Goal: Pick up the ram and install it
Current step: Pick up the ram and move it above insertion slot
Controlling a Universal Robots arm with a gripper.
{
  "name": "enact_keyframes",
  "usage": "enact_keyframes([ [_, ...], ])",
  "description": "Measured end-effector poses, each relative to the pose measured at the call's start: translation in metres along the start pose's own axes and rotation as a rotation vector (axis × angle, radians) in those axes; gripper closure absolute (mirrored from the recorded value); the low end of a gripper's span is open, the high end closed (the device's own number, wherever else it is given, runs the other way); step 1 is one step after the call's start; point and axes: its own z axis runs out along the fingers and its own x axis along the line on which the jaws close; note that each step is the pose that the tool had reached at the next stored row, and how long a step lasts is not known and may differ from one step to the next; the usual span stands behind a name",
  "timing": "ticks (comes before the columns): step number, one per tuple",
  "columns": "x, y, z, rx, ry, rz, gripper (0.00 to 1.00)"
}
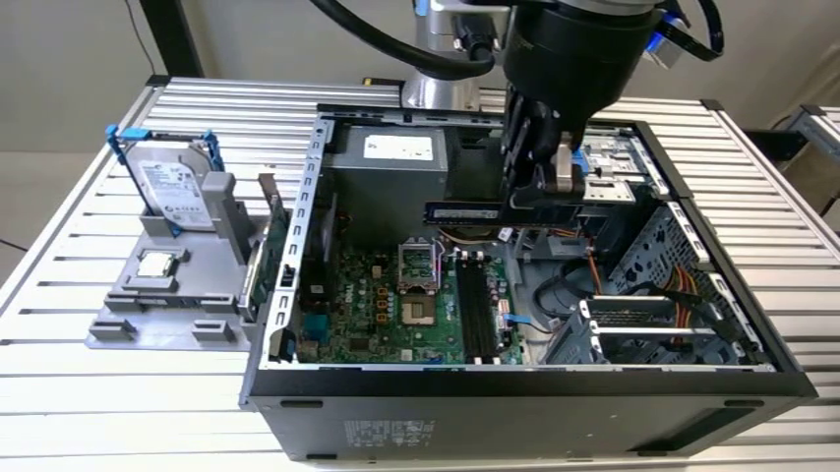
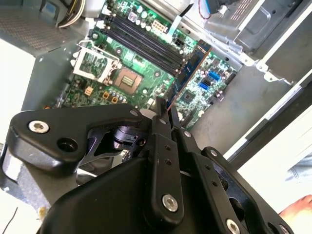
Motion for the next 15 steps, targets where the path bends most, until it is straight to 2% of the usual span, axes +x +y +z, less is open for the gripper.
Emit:
enact_keyframes([
  [8,-0.0002,-0.0099,0.0000,0.0002,-0.0004,0.014,1.00],
  [15,-0.0002,-0.0113,0.0000,0.0002,-0.0003,0.016,1.00],
])
